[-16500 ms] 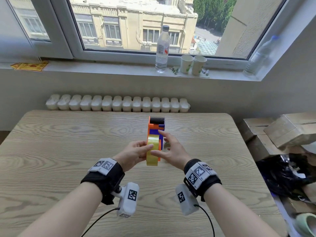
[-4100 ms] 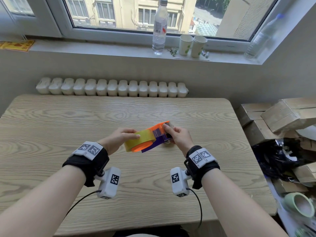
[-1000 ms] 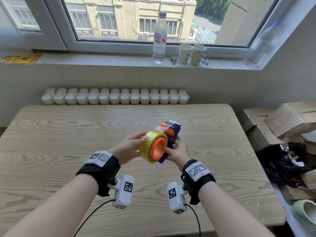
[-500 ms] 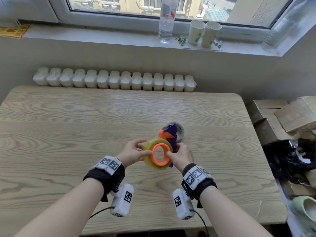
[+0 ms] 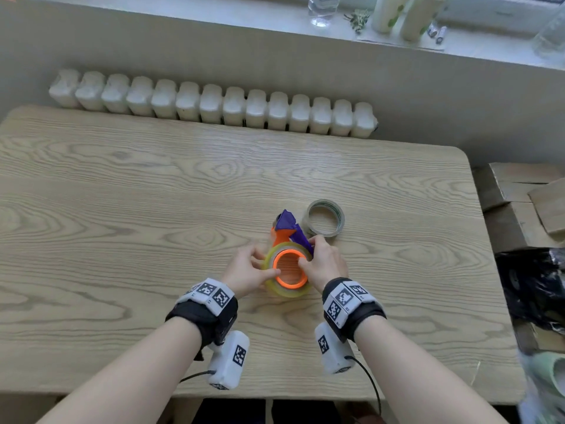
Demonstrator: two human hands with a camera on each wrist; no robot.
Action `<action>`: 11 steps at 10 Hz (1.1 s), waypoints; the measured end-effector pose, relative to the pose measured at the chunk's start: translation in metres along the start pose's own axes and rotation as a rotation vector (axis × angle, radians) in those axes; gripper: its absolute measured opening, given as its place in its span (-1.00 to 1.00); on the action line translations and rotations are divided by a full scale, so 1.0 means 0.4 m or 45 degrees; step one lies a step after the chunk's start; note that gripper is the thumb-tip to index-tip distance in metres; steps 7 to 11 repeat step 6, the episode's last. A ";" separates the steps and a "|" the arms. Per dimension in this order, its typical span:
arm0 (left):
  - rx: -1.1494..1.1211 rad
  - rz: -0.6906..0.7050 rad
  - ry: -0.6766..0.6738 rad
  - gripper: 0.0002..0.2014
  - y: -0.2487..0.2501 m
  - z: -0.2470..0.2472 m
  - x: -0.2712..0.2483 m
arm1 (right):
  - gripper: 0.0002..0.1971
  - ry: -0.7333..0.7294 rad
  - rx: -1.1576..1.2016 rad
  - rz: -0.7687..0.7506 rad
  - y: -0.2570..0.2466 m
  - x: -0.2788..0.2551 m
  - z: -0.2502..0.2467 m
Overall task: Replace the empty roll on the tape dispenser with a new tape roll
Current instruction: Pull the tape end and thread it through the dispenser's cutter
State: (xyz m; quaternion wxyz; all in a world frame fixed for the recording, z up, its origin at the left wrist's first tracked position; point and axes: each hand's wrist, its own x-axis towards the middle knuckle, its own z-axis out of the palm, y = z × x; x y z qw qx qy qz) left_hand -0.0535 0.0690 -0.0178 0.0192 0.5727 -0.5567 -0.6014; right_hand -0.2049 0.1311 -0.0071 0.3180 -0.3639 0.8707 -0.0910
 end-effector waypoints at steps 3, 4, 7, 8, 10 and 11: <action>0.039 -0.091 0.109 -0.72 -0.055 0.021 0.025 | -0.65 0.020 -0.140 -0.122 -0.013 0.002 0.020; 0.004 -0.101 0.139 -0.69 -0.059 0.027 0.027 | -0.64 0.023 -0.138 -0.126 -0.015 -0.005 0.018; 0.024 -0.077 0.102 -0.48 -0.047 0.023 0.020 | -0.55 -0.109 -0.066 -0.113 -0.011 -0.007 0.000; 0.024 -0.077 0.102 -0.48 -0.047 0.023 0.020 | -0.55 -0.109 -0.066 -0.113 -0.011 -0.007 0.000; 0.024 -0.077 0.102 -0.48 -0.047 0.023 0.020 | -0.55 -0.109 -0.066 -0.113 -0.011 -0.007 0.000; 0.024 -0.077 0.102 -0.48 -0.047 0.023 0.020 | -0.55 -0.109 -0.066 -0.113 -0.011 -0.007 0.000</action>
